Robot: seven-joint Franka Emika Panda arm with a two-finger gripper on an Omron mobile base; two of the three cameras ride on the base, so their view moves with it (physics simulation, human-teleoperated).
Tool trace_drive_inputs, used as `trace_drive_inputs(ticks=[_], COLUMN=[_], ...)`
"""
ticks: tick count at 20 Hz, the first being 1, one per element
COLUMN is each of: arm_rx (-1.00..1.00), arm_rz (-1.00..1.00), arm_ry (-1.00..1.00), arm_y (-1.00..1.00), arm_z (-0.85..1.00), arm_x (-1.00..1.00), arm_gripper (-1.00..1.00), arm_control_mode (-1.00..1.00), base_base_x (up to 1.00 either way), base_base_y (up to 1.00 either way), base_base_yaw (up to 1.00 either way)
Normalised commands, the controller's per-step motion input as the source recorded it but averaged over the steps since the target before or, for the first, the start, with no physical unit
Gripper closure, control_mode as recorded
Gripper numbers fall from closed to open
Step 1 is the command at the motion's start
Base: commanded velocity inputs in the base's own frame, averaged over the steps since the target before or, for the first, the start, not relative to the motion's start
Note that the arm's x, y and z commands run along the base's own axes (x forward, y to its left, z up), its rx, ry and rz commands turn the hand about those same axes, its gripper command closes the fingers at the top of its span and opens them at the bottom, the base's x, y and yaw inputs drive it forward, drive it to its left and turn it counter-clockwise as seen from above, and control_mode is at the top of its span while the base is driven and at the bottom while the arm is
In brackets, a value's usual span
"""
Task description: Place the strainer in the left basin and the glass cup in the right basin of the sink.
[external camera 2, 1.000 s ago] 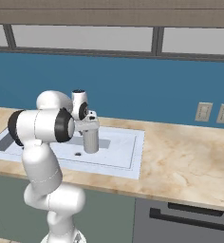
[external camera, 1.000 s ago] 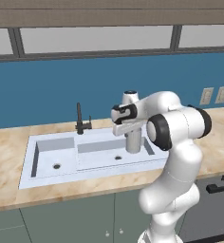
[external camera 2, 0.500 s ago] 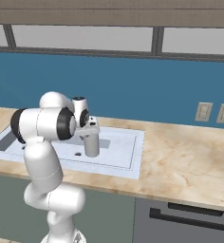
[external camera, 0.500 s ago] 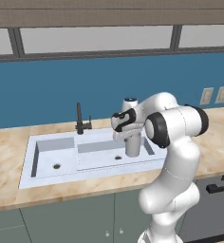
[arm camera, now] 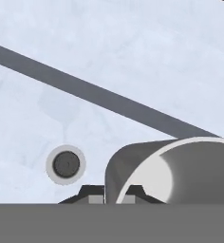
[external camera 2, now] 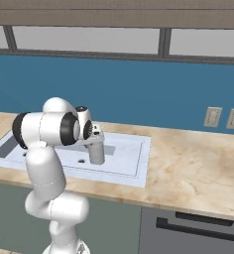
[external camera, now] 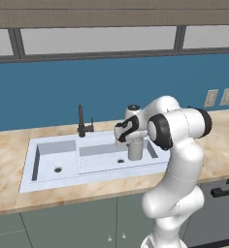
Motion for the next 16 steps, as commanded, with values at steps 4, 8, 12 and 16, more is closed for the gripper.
trace_drive_inputs(ticks=[4, 8, 12, 16], arm_rx=[0.00, 0.00, -0.02, 0.00], arm_rz=[0.00, 0.00, 0.00, -0.01], arm_ry=[-0.01, 0.00, 0.00, -0.01], arm_y=[0.00, 0.00, 0.01, 0.00], arm_z=[-0.04, 0.00, 0.09, 0.61], arm_x=[0.00, 0.00, -0.02, -0.05], arm_gripper=[-1.00, -1.00, -1.00, -1.00], arm_control_mode=[-1.00, -1.00, -1.00, -1.00], base_base_x=[0.00, 0.00, 0.00, 0.00], base_base_y=[0.00, 0.00, 0.00, 0.00], base_base_yaw=[0.00, 0.00, 0.00, 0.00])
